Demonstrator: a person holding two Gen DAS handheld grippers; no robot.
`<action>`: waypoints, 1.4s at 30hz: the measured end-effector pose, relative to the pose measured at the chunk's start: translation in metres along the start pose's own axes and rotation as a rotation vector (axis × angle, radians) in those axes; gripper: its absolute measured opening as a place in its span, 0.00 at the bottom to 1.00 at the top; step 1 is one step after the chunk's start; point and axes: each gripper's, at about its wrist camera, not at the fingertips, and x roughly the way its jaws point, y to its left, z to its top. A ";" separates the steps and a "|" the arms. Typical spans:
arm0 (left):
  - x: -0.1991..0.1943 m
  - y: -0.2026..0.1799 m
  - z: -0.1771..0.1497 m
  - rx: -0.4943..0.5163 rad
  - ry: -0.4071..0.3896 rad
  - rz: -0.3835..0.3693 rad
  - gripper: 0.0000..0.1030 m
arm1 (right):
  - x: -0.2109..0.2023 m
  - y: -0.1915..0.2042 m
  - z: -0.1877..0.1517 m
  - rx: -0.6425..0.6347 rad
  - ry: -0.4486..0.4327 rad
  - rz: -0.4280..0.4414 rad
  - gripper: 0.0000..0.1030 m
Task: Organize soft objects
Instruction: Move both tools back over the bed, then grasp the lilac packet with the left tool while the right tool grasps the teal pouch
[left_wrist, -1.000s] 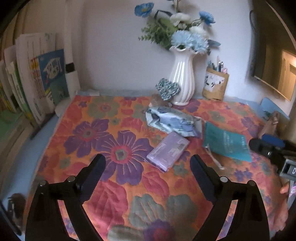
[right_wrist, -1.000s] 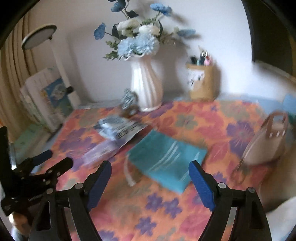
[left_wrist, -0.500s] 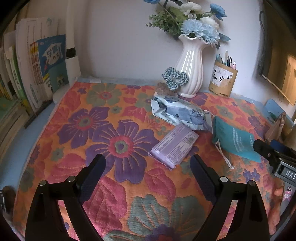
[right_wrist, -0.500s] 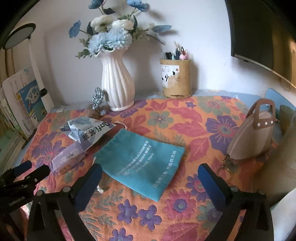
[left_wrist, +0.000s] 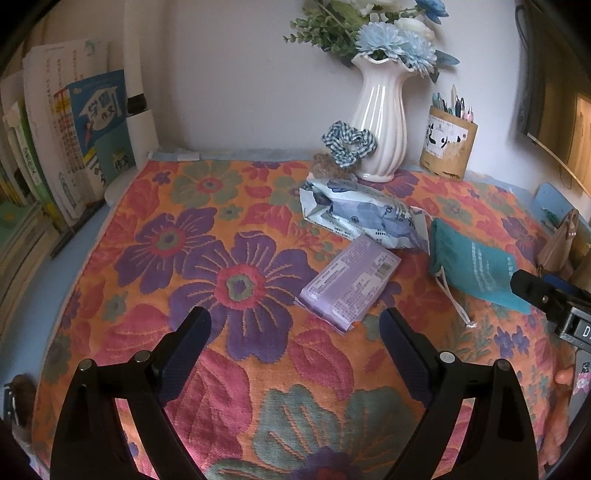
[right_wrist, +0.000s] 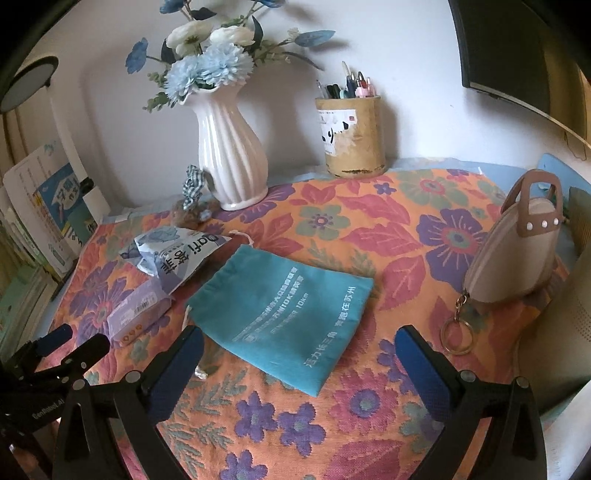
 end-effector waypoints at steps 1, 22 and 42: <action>0.000 0.000 0.000 0.002 0.002 0.001 0.89 | 0.000 0.000 0.000 0.000 0.000 -0.001 1.00; 0.004 -0.003 -0.003 0.018 0.023 0.023 0.89 | 0.004 -0.004 0.000 0.022 0.038 0.025 1.00; 0.035 -0.031 0.034 0.204 0.129 -0.124 0.89 | 0.038 0.046 0.008 -0.539 0.205 -0.200 1.00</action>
